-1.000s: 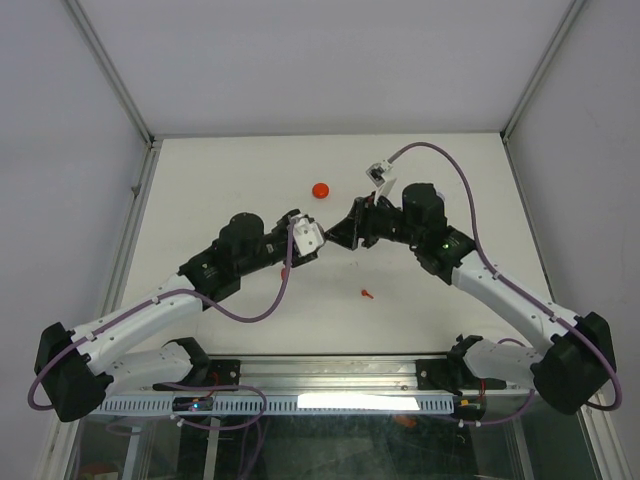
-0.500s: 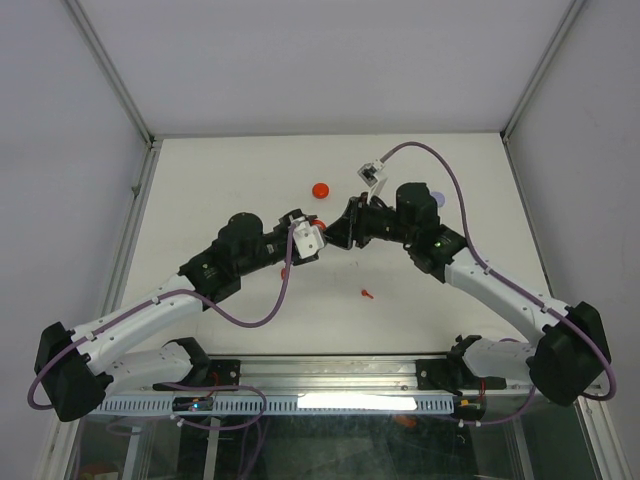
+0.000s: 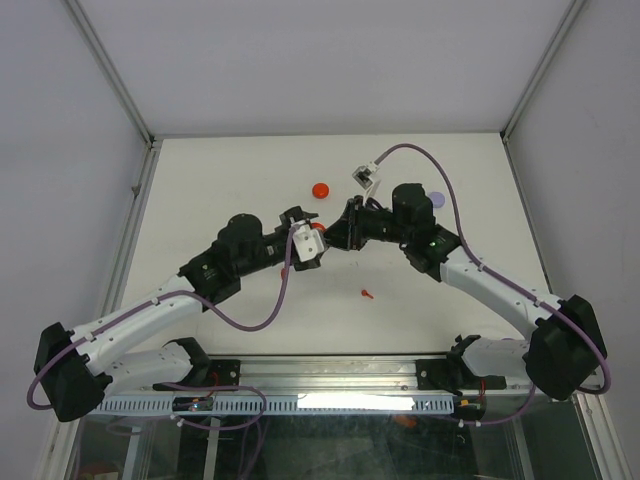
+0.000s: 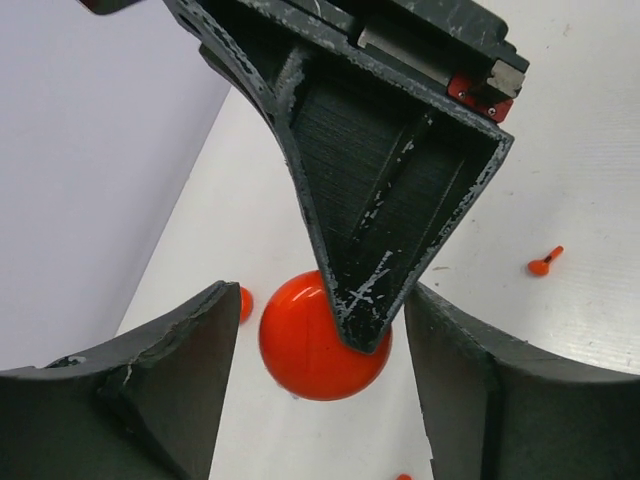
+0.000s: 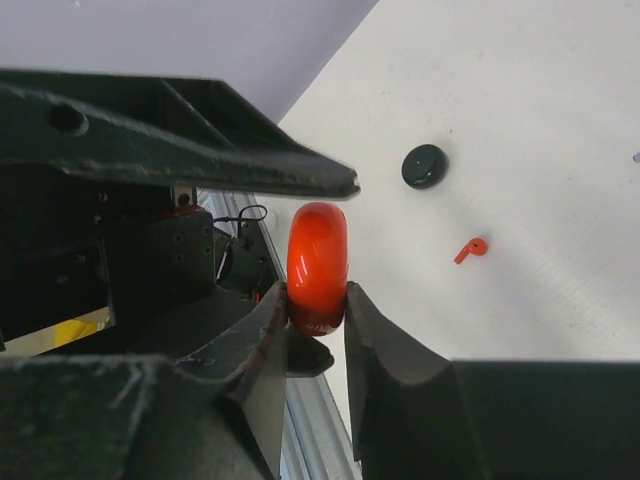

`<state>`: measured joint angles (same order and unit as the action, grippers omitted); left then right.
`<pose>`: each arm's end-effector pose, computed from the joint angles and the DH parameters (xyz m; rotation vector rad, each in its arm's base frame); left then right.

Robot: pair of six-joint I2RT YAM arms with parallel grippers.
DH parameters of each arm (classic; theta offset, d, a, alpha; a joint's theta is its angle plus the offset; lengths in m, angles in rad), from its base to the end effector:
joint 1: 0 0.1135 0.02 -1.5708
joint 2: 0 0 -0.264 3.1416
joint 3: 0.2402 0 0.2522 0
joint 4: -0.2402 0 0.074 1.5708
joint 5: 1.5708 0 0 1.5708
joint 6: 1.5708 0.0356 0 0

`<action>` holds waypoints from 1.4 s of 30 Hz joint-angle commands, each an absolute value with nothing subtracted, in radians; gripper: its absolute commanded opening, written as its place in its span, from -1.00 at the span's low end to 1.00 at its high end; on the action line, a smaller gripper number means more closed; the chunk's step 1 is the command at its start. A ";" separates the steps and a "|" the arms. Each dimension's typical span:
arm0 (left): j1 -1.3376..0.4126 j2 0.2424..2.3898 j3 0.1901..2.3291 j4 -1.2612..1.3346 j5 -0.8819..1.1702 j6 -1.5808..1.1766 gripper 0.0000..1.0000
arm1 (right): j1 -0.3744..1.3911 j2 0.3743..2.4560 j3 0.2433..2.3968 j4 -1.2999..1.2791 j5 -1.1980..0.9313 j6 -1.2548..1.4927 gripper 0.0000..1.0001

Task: Insert the wireless bluetooth earbuds into the charging case
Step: Pick up the charging case at the center of the board.

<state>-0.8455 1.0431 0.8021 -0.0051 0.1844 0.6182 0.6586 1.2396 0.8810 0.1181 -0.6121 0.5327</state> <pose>0.1576 -0.1876 0.3148 1.3140 1.2664 -0.3282 0.2127 0.1904 0.3088 -0.6018 1.9054 1.3609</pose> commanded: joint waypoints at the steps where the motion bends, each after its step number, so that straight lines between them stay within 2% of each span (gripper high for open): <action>1: -0.858 0.996 0.786 0.078 0.193 0.590 0.42 | 0.640 1.223 0.865 0.203 -0.663 0.522 -0.84; 8: -0.857 0.950 0.757 0.090 0.114 0.428 0.69 | 0.567 1.192 0.826 0.253 -0.720 0.485 -1.00; 16: -0.819 0.901 0.737 0.114 0.057 0.079 0.84 | 0.511 1.135 0.734 0.385 -0.783 0.442 -1.00; 24: -0.663 0.920 0.709 0.245 0.303 -0.299 0.72 | 0.502 1.081 0.636 0.595 -0.842 0.468 -1.00; 28: -0.644 0.934 0.671 0.382 0.412 -0.409 0.66 | 0.502 1.057 0.590 0.718 -0.870 0.493 -1.00; 36: -0.644 0.981 0.645 0.505 0.553 -0.476 0.49 | 0.503 1.077 0.613 0.797 -0.985 0.551 -1.00; 42: -0.644 1.014 0.662 0.521 0.579 -0.489 0.41 | 0.507 1.086 0.630 0.835 -1.028 0.571 -1.00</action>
<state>-0.6468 1.0050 0.6388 0.4351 0.5209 -0.4530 0.5064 1.0855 0.5800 0.7345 -0.9749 0.5461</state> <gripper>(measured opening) 0.713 0.270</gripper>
